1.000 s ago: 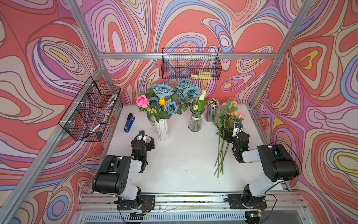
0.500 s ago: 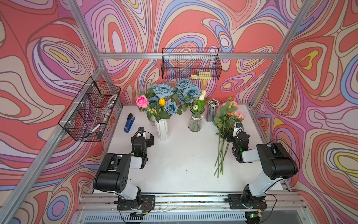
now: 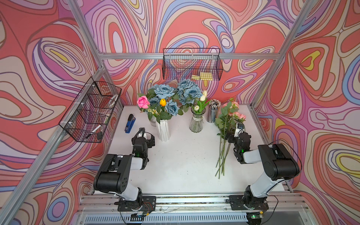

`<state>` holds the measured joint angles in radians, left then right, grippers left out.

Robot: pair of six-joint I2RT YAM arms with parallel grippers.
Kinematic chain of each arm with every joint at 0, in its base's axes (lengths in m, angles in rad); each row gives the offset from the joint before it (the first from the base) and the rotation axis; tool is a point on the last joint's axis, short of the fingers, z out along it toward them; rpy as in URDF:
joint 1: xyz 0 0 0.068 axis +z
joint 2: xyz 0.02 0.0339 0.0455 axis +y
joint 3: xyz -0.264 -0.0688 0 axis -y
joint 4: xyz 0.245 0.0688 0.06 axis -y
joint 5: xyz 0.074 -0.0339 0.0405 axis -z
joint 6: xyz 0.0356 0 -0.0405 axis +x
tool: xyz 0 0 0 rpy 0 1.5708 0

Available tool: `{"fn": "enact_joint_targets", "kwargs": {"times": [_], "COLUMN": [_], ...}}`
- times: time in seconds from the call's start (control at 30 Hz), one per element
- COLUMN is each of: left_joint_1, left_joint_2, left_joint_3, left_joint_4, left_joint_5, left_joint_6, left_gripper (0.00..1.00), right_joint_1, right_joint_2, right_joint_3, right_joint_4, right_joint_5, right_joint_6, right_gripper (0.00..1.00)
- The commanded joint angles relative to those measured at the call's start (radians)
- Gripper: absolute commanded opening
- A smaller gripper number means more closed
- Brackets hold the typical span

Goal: Pick out pink flowers from the vase
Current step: Reset both arms

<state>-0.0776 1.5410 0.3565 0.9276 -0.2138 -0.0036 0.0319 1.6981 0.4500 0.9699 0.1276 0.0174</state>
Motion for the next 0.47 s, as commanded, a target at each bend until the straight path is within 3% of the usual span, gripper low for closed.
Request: {"fn": "enact_joint_targets", "kwargs": {"times": [0.0, 0.43], "left_joint_1": [0.006, 0.006], "left_joint_2": [0.007, 0.007], "left_joint_3": [0.002, 0.001], "left_joint_4": [0.010, 0.009], "left_joint_5": [-0.012, -0.012], "left_joint_6": [-0.001, 0.000], "left_gripper": [1.00, 1.00], "right_joint_1": [-0.004, -0.004], "right_joint_2": [0.012, 0.010], "right_joint_3": [0.015, 0.008], "right_joint_4": [-0.005, 0.010], "right_joint_5": [0.013, 0.017], "right_joint_6": [0.008, 0.001], "right_gripper": [0.98, 0.98]}}
